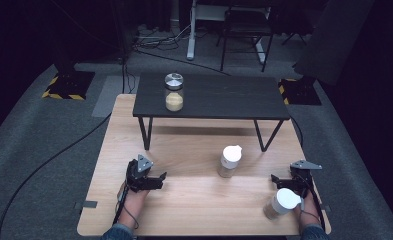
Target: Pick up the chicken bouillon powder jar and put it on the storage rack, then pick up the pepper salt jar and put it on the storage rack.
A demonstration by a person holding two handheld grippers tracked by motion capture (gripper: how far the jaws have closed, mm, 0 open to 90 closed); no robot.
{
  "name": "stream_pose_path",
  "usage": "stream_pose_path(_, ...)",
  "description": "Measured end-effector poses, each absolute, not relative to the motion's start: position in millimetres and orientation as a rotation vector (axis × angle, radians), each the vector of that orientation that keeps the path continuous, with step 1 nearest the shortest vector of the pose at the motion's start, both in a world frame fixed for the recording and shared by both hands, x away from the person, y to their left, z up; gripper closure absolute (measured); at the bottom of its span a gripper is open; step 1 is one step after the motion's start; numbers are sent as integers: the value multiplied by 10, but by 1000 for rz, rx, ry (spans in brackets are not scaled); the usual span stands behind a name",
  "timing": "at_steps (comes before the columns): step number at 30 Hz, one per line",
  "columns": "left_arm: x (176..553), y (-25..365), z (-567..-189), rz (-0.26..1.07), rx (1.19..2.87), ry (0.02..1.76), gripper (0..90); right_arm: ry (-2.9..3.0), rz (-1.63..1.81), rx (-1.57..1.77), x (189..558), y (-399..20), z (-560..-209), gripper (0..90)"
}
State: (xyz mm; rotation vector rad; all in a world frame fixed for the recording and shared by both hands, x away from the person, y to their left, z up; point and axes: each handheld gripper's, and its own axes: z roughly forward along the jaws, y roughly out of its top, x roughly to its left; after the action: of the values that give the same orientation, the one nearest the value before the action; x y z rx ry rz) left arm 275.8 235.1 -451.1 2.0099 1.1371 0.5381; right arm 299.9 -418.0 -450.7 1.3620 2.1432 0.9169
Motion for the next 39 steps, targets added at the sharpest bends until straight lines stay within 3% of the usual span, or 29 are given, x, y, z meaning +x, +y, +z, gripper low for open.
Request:
stream_pose_path(11, 2817, 2256, -4503, 557, 2101, 1173, 112, 2143, 917, 1362, 3000, -4179, -4507, 42)
stream_pose_path(17, 2900, 2285, -4481, 501, 2070, 1276, 37, 2143, 917, 1362, 3000, -4178, -4507, 42)
stream_pose_path(39, 2898, 2286, -4481, 504, 2071, 1276, 32, 2143, 917, 1363, 3001, -4178, -4506, 42)
